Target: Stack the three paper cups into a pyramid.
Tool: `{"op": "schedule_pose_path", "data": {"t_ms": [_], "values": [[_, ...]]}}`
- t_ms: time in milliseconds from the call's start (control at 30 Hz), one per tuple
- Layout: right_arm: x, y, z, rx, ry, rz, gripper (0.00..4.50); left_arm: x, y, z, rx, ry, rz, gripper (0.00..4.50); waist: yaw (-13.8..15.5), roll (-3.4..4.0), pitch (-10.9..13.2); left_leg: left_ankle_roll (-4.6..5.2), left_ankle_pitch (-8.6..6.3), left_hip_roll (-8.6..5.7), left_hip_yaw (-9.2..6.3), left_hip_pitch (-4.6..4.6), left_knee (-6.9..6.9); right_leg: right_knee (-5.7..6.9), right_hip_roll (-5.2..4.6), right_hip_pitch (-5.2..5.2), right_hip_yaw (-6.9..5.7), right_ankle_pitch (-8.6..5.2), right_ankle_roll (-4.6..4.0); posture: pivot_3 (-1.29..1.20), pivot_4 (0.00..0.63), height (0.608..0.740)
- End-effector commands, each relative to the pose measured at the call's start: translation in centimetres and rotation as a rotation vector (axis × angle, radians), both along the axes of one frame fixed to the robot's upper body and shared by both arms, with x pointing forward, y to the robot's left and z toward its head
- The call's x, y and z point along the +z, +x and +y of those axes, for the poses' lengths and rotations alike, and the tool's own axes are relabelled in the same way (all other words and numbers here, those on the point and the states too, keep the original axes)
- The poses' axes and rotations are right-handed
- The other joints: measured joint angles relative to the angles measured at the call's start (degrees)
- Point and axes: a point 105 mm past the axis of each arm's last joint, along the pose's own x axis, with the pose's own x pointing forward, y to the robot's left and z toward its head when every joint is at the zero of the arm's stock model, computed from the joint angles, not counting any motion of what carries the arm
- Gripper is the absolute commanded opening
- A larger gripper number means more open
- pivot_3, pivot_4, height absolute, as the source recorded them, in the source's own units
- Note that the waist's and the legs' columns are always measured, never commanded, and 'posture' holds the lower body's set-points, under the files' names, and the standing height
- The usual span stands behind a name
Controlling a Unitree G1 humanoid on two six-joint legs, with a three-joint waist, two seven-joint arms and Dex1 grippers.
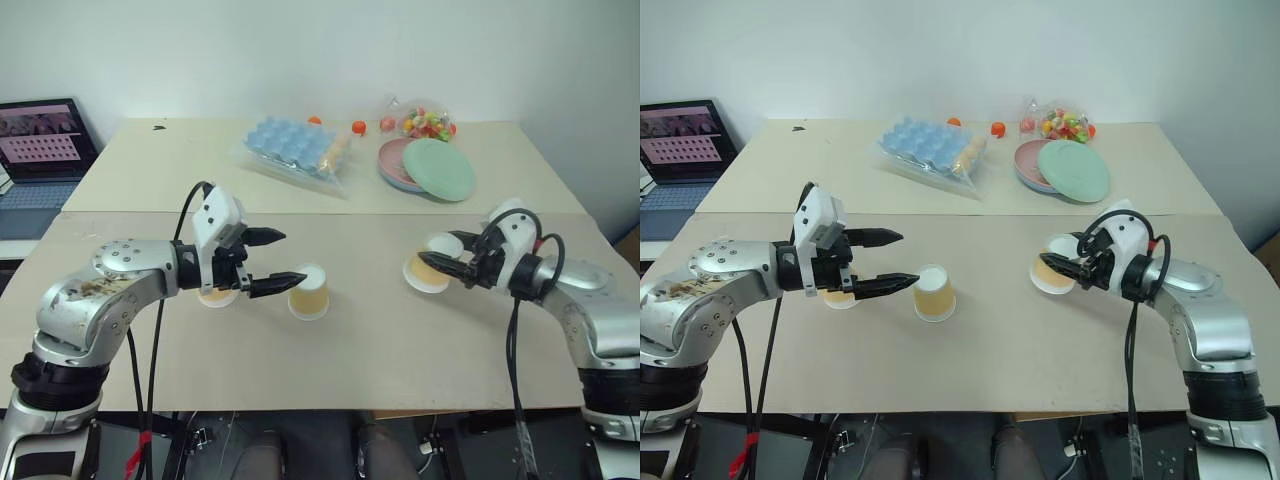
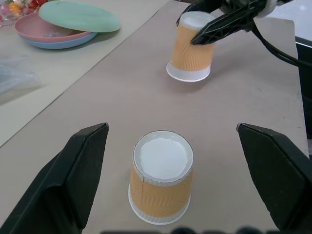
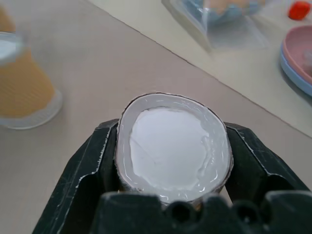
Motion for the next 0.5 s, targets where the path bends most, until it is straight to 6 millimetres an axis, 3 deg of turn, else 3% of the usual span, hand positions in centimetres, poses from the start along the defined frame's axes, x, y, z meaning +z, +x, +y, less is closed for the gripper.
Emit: {"op": "schedule_pose_path", "data": {"t_ms": [33, 500], "values": [[0.5, -1.3, 2.8, 0.079, 0.001, -0.009, 2.61, 0.6, 0.0, 0.6, 0.003, 0.023, -0.043, 4.50, 0.04, 0.00, 0.00, 0.00, 0.00, -0.01, 0.00, 0.01, 0.00, 0.00, -0.01, 0.00, 0.00, -0.01, 0.02, 0.00, 0.150, 0.736], [-1.8, -0.7, 7.3, 0.173, 0.049, 0.020, 2.61, 0.9, 0.2, 0.3, 0.005, 0.018, -0.059, 4.50, 0.23, 0.00, 0.00, -0.01, 0.01, -0.02, 0.01, -0.01, 0.03, 0.00, -0.02, -0.01, -0.03, -0.09, 0.14, 0.00, 0.150, 0.736]]}}
